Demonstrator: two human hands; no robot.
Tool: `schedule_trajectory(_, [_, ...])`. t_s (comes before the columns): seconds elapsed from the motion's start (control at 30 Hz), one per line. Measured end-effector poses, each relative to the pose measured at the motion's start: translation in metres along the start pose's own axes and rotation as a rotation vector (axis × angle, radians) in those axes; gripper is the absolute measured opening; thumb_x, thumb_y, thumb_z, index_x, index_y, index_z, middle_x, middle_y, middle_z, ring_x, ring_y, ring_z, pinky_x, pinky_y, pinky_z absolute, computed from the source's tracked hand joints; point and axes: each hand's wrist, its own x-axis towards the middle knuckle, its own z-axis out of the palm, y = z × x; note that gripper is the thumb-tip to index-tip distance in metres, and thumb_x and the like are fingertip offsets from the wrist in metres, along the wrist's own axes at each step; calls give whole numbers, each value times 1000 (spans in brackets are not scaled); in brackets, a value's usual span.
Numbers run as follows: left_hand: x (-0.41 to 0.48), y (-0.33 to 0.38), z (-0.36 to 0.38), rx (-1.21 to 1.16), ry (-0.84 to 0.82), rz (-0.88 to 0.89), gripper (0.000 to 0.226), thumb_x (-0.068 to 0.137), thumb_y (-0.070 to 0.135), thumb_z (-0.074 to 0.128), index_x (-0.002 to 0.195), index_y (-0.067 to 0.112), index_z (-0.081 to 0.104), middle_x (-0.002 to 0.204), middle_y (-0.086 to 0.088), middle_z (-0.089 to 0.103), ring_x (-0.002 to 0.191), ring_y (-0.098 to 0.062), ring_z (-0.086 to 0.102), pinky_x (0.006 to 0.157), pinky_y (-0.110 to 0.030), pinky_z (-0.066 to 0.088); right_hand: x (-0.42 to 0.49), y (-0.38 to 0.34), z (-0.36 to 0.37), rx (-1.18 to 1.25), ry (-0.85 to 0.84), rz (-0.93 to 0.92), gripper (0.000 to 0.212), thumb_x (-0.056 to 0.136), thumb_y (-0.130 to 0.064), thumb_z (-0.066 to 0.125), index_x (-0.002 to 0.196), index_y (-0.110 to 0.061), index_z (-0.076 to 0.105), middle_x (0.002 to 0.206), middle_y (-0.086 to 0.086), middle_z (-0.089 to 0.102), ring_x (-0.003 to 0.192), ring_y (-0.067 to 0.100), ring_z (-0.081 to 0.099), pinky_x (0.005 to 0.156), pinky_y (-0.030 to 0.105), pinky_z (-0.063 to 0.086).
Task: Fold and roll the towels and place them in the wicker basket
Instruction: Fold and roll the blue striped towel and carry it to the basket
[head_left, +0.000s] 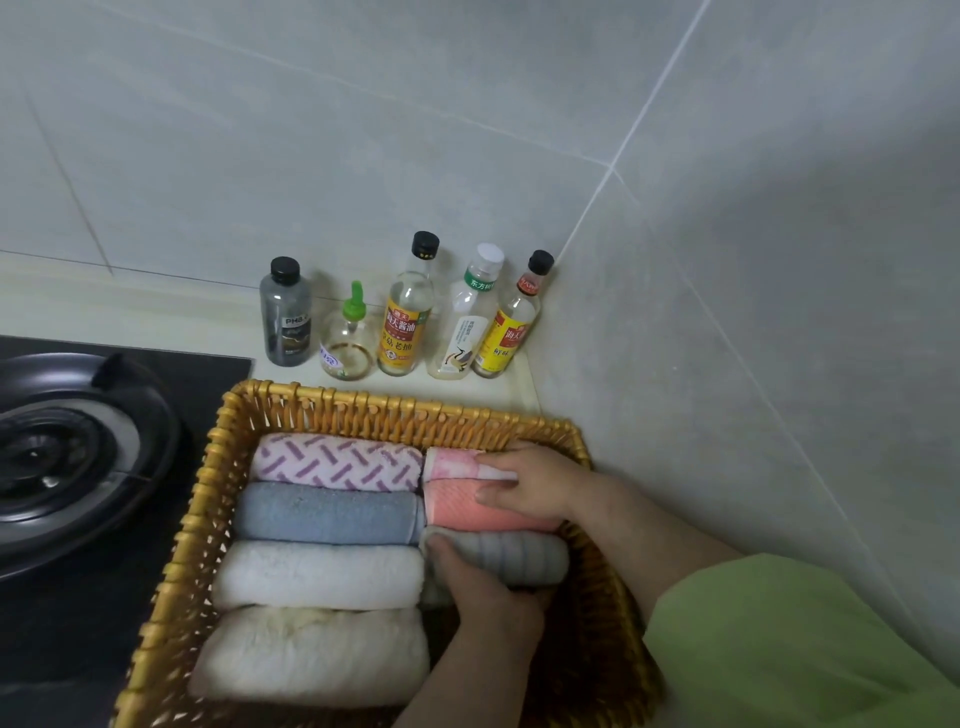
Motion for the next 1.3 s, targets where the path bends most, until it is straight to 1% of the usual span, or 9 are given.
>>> schedule_trajectory(0.07, [2,-1,-1,-18,-22,-8,135,16,79,79,138,32,45,133,-20,54,118,-49,51,91,-77,31,1,0,1,-2,0,4,76,77,-71,59,143,-39,43,148,5,40,136,25,40,116,34,31])
schedule_trajectory(0.5, [4,-4,9,-110,-58,62,108,58,79,68,146,27,34,139,-22,47,124,-45,48,106,-67,32,-9,-6,-1,-15,-6,-14,69,83,-60,63,145,-35,43,149,5,37,134,24,40,114,28,30])
schedule_trajectory(0.7, [-9,-2,6,-131,-27,-75,138,34,79,78,150,28,22,151,-22,33,134,-48,36,107,-68,28,-13,-9,-7,19,-20,17,68,84,-60,61,145,-36,42,155,3,32,140,24,36,117,34,28])
schedule_trajectory(0.8, [-10,-4,3,-28,2,26,116,54,79,71,149,34,22,152,-15,33,135,-43,36,107,-65,32,-17,-13,-13,60,-19,32,66,85,-56,62,145,-34,43,156,2,33,140,22,37,115,30,29])
schedule_trajectory(0.9, [-8,-4,-5,258,37,84,101,71,78,59,150,23,26,145,-12,41,134,-36,39,109,-56,34,-22,-16,-16,70,-12,33,67,87,-51,63,146,-29,42,156,3,33,140,23,37,113,28,30])
schedule_trajectory(1.0, [-5,0,-15,707,-23,107,73,92,63,45,140,8,43,112,-14,57,117,-31,49,110,-49,37,-26,-18,-18,73,-10,41,68,88,-51,61,148,-29,39,158,5,29,142,24,34,114,30,28])
schedule_trajectory(1.1, [-8,11,-26,1207,-54,100,63,92,53,52,134,7,47,133,-19,52,124,-35,49,110,-47,38,-29,-18,-20,87,-10,34,64,91,-50,58,148,-29,38,158,4,30,142,24,33,114,31,28])
schedule_trajectory(1.23, [-22,36,-38,2336,-347,630,41,99,40,39,133,24,53,143,-1,51,130,-19,47,110,-34,36,-31,-20,-21,93,-17,26,58,94,-48,53,147,-29,40,157,2,33,141,22,35,111,30,28])
schedule_trajectory(1.3, [-22,46,-41,2612,-433,530,42,100,32,40,141,28,47,150,1,42,138,-19,37,116,-33,26,-30,-20,-20,103,-27,29,55,95,-46,52,146,-29,42,156,1,34,140,22,36,111,30,29])
